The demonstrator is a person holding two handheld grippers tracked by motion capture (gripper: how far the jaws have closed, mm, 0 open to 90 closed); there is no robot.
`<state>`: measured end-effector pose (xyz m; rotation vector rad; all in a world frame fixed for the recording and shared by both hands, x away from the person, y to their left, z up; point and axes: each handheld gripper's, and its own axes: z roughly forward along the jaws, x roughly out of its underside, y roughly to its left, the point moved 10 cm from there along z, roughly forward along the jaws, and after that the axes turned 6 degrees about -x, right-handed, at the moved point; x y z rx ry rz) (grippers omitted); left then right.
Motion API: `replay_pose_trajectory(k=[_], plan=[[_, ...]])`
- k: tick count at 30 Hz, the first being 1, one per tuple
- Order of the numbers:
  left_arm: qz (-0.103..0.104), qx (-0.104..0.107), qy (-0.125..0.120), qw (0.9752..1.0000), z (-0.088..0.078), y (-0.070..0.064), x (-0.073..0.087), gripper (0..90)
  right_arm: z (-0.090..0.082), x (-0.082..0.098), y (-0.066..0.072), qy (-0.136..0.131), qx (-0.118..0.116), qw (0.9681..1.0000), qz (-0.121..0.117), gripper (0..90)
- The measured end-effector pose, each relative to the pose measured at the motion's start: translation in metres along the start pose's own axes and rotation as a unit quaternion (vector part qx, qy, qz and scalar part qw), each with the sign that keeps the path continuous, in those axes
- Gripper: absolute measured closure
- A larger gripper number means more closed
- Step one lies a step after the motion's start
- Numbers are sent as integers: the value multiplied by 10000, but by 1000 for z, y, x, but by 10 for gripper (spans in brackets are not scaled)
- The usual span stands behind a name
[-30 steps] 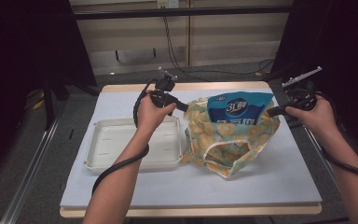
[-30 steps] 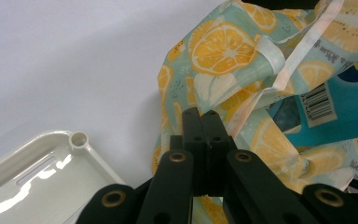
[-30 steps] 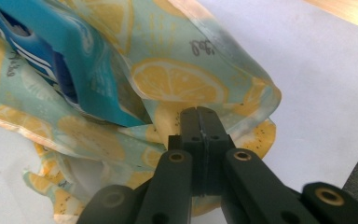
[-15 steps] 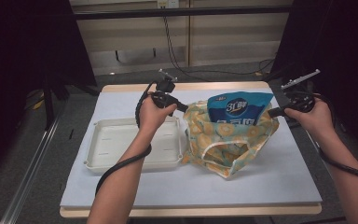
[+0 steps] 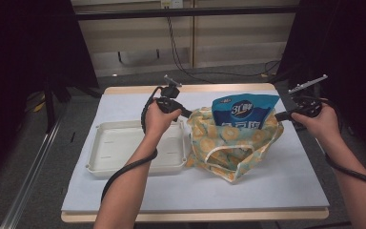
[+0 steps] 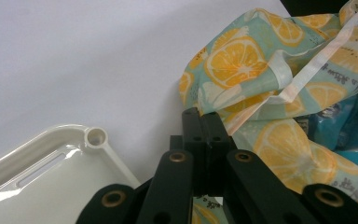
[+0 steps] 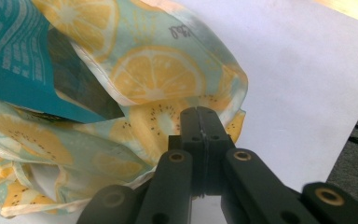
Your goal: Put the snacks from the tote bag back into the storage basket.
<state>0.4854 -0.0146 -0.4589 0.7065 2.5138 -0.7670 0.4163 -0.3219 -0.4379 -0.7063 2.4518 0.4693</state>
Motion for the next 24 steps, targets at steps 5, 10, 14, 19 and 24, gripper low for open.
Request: replay_pose_trajectory(k=[5,10,14,19,24], plan=[[-31,-50,24,10000,9,2,1,900,4,2,-1,81,56,9999,23,900],[204,-148,257,9993,13,10,6,900,8,5,-4,85,43,10000,20,900],[-42,-154,151,9998,18,9,4,900,9,7,-4,91,39,9999,40,900],[-61,-174,209,9996,23,12,5,900,12,8,-5,104,18,9999,48,900],[119,-198,313,9992,22,17,7,900,13,10,-6,103,2,9999,61,900]])
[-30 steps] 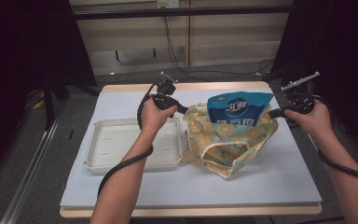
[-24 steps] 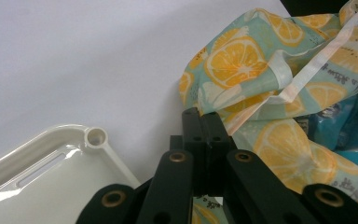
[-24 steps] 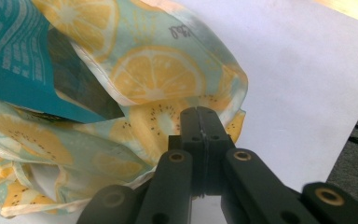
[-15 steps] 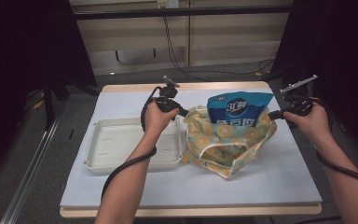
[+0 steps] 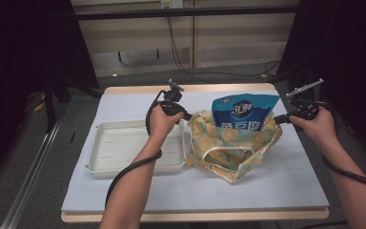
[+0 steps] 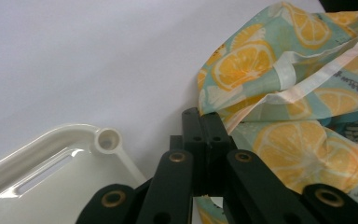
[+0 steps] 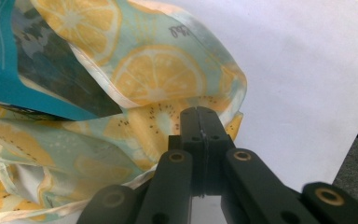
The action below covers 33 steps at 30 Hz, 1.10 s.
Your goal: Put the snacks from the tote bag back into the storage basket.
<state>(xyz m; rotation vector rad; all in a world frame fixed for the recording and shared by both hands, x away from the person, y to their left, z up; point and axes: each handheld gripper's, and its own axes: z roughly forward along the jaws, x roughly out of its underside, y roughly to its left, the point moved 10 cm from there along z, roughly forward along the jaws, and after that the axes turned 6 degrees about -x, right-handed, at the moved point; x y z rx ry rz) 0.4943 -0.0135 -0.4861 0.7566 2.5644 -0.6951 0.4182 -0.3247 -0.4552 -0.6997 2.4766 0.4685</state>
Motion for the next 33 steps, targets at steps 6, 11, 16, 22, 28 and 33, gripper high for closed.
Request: replay_pose_trajectory(k=[6,11,16,22,28,33], plan=[[-188,-66,-98,9998,3,1,-5,900,1,-2,-2,-27,27,10000,-6,900],[1,-76,7,10000,7,4,-4,900,4,-1,-8,-1,75,10000,63,900],[-81,-119,-44,9999,11,5,-7,900,8,-1,-11,-18,73,9999,114,900],[-160,-114,-26,9998,16,11,-8,900,12,-3,-16,-64,70,9997,207,900],[-248,-1,-203,9995,13,5,-10,830,12,-1,-15,-18,51,9998,183,900],[-196,68,-561,9982,-3,1,-12,491,6,1,-15,-57,46,9998,160,900]])
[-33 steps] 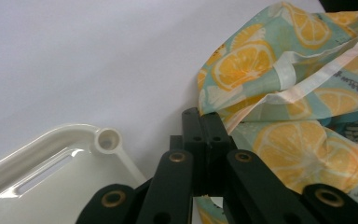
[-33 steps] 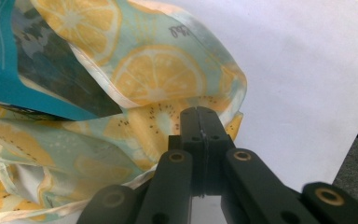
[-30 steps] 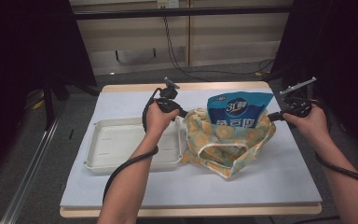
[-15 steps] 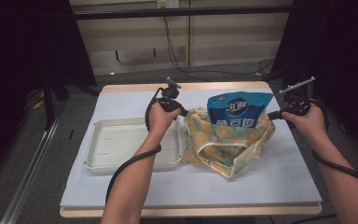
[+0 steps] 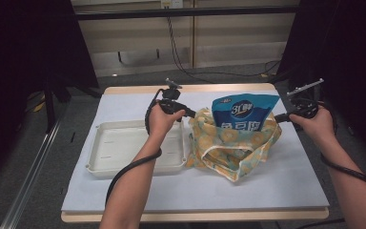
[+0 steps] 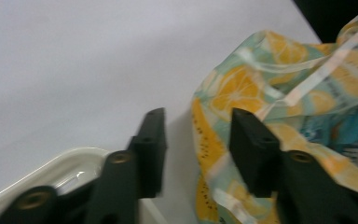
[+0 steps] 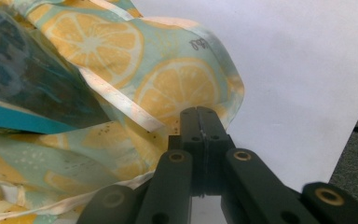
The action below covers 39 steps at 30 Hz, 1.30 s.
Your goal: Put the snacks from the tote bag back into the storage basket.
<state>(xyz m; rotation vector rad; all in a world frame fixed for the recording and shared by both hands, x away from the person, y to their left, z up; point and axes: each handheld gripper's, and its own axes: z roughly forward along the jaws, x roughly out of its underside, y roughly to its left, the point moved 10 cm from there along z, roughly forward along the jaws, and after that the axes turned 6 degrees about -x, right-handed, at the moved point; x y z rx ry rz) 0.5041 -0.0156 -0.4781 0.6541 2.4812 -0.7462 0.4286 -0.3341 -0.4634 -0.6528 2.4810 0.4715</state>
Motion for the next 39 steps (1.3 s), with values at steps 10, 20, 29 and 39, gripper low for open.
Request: replay_pose_trajectory(k=[10,20,29,39], plan=[[608,180,114,9979,-29,-13,16,333,-1,2,4,23,15,10000,-10,900],[1091,401,-21,9932,-40,-42,34,220,0,4,5,40,8,10000,-12,900],[1471,564,-80,9875,-35,-69,40,189,0,4,8,78,-15,10000,-21,900],[1704,742,67,9825,-25,-85,47,427,1,3,9,80,-39,10000,-21,900]])
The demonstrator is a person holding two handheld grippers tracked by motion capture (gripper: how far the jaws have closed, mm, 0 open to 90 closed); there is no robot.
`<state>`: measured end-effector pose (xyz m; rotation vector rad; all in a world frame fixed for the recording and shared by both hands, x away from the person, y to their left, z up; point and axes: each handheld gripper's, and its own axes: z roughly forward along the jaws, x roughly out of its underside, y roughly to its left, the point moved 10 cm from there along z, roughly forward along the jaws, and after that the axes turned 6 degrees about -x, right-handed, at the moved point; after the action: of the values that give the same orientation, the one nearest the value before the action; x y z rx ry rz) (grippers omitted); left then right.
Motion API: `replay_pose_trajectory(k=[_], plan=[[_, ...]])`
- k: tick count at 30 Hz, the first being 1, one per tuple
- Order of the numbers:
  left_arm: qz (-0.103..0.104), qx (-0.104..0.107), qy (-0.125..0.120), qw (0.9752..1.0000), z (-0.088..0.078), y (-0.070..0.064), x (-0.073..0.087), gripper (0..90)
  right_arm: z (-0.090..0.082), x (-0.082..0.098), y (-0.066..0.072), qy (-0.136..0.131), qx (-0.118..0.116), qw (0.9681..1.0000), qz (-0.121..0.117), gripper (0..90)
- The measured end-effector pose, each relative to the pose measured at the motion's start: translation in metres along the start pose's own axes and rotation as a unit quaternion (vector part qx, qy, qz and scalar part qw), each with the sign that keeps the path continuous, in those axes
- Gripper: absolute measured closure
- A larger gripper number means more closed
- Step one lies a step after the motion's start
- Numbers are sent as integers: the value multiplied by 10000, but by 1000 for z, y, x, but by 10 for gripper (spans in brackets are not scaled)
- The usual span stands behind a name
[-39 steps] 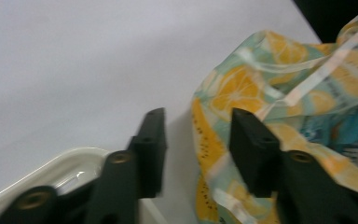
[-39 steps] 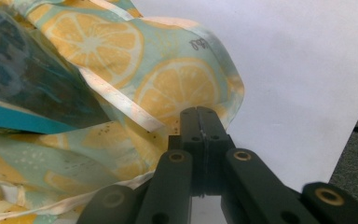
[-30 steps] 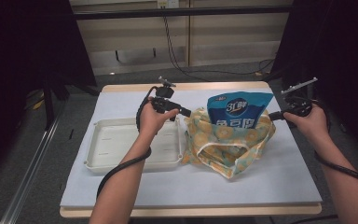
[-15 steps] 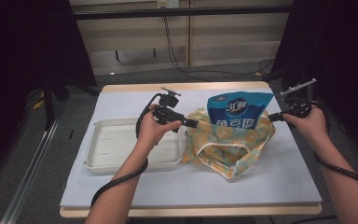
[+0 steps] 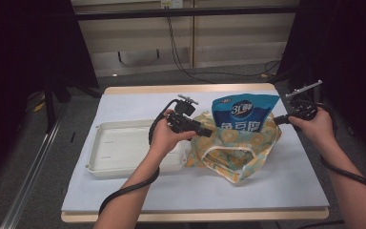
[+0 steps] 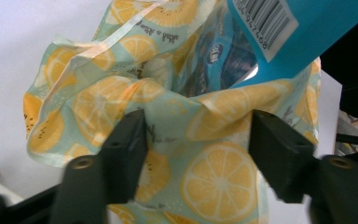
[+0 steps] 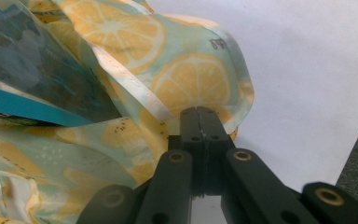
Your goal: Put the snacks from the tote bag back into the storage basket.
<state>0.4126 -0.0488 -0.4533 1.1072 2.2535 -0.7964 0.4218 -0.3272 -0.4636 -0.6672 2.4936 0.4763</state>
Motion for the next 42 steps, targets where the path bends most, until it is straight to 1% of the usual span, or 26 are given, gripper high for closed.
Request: replay_pose_trajectory(k=[4,5,7,9,10,14,15,16,17,18,19,20,22,23,24,26,28,30,31,33,34,36,38,39,41,42], plan=[[-36,-9,49,10000,3,0,1,645,0,-1,1,15,-5,10000,-9,900],[-99,-54,69,9999,2,2,2,665,0,-1,1,18,5,10000,-3,900],[-128,16,61,9999,1,0,3,777,0,-1,1,11,-3,10000,-12,900],[-110,72,37,9999,-1,0,4,834,0,-1,1,7,-6,10000,-8,900],[-134,59,43,9999,-2,-1,5,889,0,-1,1,14,3,10000,4,900],[-108,107,8,9999,-4,-3,10,900,1,0,2,29,-21,10000,18,900],[-103,79,58,9999,-4,-2,12,900,1,0,2,28,-9,10000,20,900],[-146,124,-5,9998,-3,-4,12,900,1,0,2,25,-6,10000,22,900],[-70,87,102,9999,-5,-3,16,900,1,0,2,33,-8,10000,20,900],[-103,123,10,9999,-3,-4,16,900,1,0,2,35,-8,10000,12,900],[-63,88,90,9999,-4,-4,19,900,1,0,2,36,1,10000,17,900],[-85,49,75,9999,-3,-3,20,900,1,1,2,45,-44,10000,21,900],[-100,133,84,9998,-1,-5,24,900,1,2,1,54,-19,10000,23,900],[-67,112,163,9998,-1,-5,27,900,1,3,1,67,3,10000,29,900],[-92,138,97,9998,0,-7,27,900,1,3,1,67,3,10000,29,900],[-37,154,134,9998,1,-9,32,900,2,3,0,70,-2,10000,20,900],[22,61,221,9997,1,-9,37,900,2,4,0,57,12,10000,29,900],[9,125,155,9998,3,-13,41,900,2,4,0,68,-8,10000,39,900],[75,125,216,9997,3,-13,45,900,2,5,-1,69,5,10000,30,900],[62,117,225,9997,5,-15,49,900,3,6,-2,72,11,10000,60,900],[110,85,314,9994,5,-13,52,900,3,6,-2,72,11,10000,60,900],[7,81,283,9996,10,-15,57,900,3,7,-3,87,6,9999,70,900],[50,103,352,9993,12,-14,61,900,4,8,-3,74,12,9999,70,900],[13,165,314,9994,14,-14,63,900,4,9,-3,111,28,9999,82,900],[-56,109,358,9993,15,-13,66,900,5,9,-3,120,39,9999,81,900],[47,97,433,9990,14,-11,68,900,5,9,-3,112,24,9999,79,900]])
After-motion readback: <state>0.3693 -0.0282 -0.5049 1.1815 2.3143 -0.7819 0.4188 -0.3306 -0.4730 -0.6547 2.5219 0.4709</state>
